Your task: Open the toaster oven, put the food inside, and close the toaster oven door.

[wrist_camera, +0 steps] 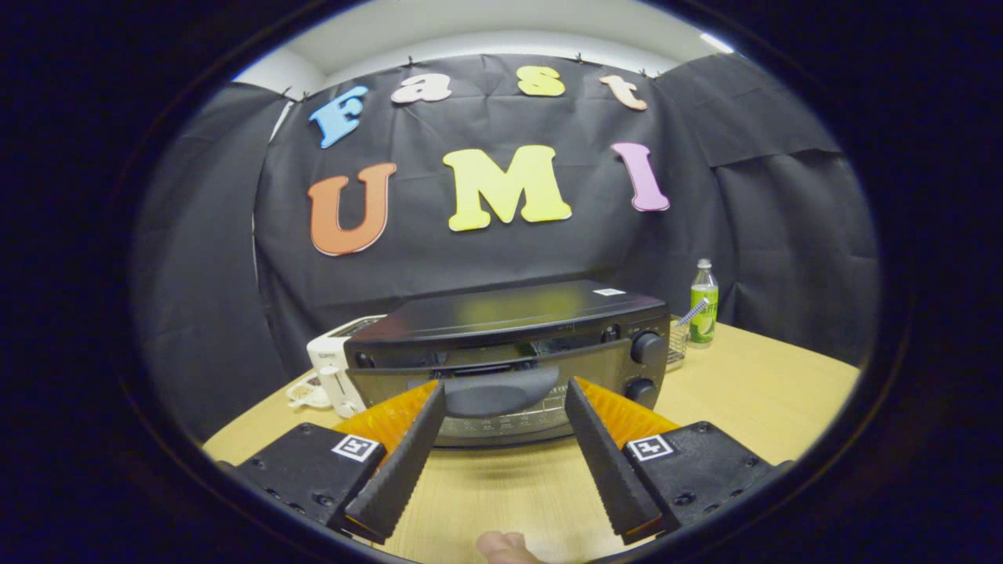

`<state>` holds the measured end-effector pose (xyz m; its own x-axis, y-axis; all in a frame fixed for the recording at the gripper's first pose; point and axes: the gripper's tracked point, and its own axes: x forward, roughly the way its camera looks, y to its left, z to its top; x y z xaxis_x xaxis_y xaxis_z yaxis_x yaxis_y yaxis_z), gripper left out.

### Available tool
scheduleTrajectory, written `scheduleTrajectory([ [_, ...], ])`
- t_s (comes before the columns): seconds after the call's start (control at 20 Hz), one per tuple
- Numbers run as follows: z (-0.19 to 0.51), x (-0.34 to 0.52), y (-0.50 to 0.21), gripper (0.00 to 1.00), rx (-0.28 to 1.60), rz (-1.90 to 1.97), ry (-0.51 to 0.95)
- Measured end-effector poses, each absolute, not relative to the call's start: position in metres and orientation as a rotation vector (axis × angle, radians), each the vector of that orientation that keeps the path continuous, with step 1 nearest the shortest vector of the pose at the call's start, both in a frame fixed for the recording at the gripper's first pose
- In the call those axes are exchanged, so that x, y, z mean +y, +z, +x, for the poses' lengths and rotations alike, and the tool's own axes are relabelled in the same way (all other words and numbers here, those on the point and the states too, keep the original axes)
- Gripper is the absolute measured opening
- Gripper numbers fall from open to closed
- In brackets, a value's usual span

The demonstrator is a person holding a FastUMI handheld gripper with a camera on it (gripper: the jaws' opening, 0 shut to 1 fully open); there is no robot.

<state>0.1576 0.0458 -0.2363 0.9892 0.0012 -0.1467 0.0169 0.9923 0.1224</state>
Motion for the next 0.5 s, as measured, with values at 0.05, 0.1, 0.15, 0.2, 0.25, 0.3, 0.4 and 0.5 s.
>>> scheduleTrajectory([
  [0.05,0.156,0.044,-0.23,0.99,0.135,0.131,0.0],
  [0.1,0.15,0.036,-0.225,0.98,0.125,0.134,-0.008],
  [0.15,0.146,0.029,-0.217,0.98,0.111,0.133,-0.019],
  [0.2,0.143,0.026,-0.211,0.99,0.104,0.121,-0.024],
  [0.25,0.139,0.024,-0.206,0.99,0.097,0.106,-0.028],
  [0.3,0.132,0.021,-0.198,1.0,0.101,0.093,-0.032],
  [0.4,0.117,0.017,-0.183,1.0,0.107,0.083,-0.036],
  [0.5,0.101,0.014,-0.16,1.0,0.103,0.087,-0.032],
])
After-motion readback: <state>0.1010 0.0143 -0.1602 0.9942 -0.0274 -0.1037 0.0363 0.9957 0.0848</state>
